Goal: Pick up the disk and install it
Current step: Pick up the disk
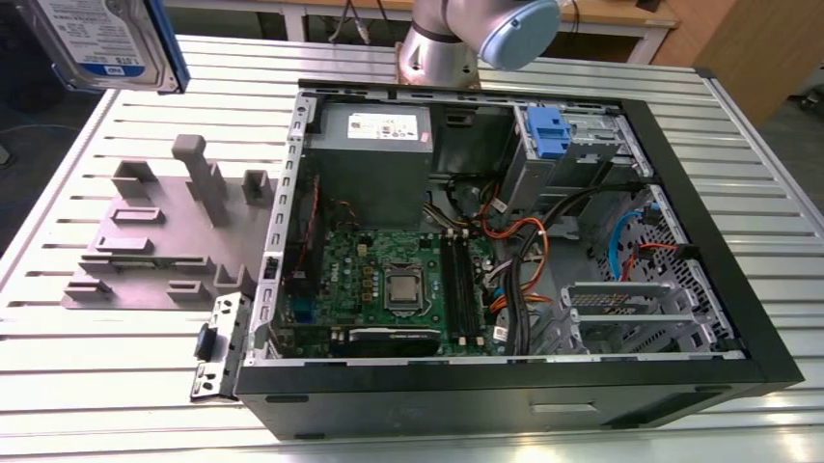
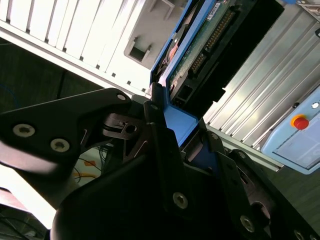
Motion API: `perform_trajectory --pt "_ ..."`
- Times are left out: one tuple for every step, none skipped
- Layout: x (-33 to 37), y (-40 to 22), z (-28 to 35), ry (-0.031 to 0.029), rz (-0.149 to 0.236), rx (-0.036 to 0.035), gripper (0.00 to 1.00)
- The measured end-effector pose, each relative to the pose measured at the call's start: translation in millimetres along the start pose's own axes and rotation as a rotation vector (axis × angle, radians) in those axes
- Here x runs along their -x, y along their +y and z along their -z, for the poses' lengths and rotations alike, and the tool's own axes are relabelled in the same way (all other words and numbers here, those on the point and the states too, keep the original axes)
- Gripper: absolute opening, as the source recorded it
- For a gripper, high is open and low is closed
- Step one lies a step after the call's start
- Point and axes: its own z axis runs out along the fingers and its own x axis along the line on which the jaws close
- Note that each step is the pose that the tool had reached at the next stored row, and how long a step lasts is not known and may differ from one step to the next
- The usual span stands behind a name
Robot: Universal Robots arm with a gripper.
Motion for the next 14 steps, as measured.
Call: perform_trajectory --pt "-0.6 0.0 0.0 0.0 0.0 0.0 0.37" --pt "-0.8 -0.1 0.0 0.0 0.0 0.0 0.37" --pt "-0.8 -0.1 0.0 0.0 0.0 0.0 0.37" --pt "-0.9 -0.3 0.0 0.0 0.0 0.0 0.37" --pt "-0.9 -0.6 0.1 0.0 0.0 0.0001 0.37" --pt "-0.9 -1.1 0.1 0.0 0.0 0.0001 0.37" --pt "-0.9 -1.5 0.1 0.0 0.0 0.0 0.37" --pt "-0.9 -2.1 0.1 0.0 0.0 0.0001 0.37" --pt "-0.9 -2.8 0.1 0.0 0.0 0.0 0.37" --pt "-0.9 -3.4 0.1 0.0 0.0 0.0 0.37" --pt "-0.8 -3.9 0.1 0.0 0.0 0.0 0.37" --pt "-0.8 -4.4 0.1 0.0 0.0 0.0001 0.37" --pt "-0.9 -4.9 0.1 0.0 0.0 0.0 0.37" --pt "-0.8 -5.4 0.1 0.0 0.0 0.0001 0.37"
